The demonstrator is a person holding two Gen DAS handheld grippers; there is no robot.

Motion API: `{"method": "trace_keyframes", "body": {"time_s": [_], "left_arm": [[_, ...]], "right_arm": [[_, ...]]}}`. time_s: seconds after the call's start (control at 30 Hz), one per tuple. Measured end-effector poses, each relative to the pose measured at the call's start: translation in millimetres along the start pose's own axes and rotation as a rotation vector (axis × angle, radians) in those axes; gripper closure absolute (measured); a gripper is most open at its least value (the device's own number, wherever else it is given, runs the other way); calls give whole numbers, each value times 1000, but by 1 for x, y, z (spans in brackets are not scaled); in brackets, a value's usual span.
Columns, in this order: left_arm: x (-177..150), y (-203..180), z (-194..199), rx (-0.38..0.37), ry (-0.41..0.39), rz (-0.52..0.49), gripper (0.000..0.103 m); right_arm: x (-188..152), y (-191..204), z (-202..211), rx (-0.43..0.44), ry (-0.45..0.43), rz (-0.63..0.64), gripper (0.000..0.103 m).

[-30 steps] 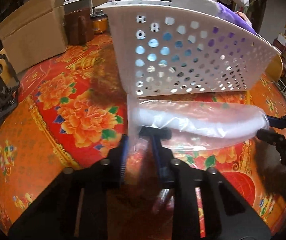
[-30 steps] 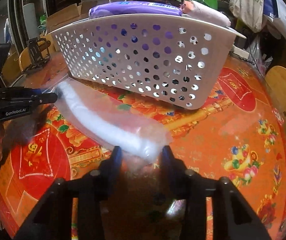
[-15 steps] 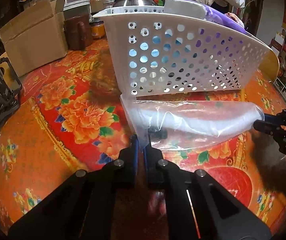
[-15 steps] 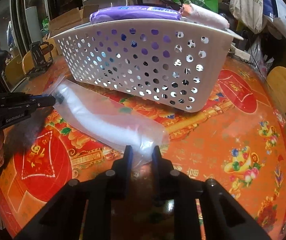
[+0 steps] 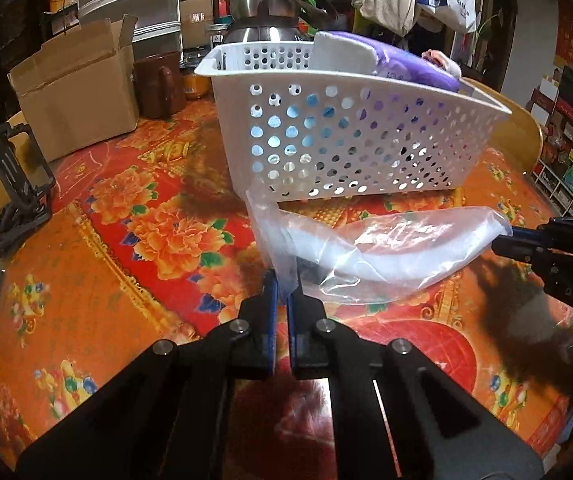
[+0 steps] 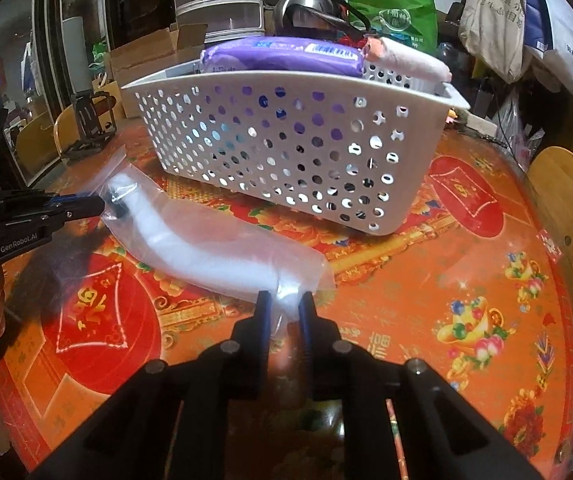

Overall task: Organize soft objects
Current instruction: 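Close both tools on the clear plastic bag and lift it, then carry the clear bag over the basket, lower it in and open both tools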

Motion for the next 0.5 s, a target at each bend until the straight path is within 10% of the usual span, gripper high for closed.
{"method": "trace_keyframes", "body": {"time_s": [0.5], "left_arm": [[21, -6, 69, 10, -99, -4, 99]], "right_arm": [[23, 4, 50, 4, -89, 21, 92]]}}
Point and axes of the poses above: each gripper's, at about its wrist camera, not at the fingertips, and z roughly against the way its jaws point, y to its left, x to its top, the point moved 10 cm from there along -z, roughly the way its jaws point, and after that the axes turned 7 degrees about y, right-handed, at the moved point
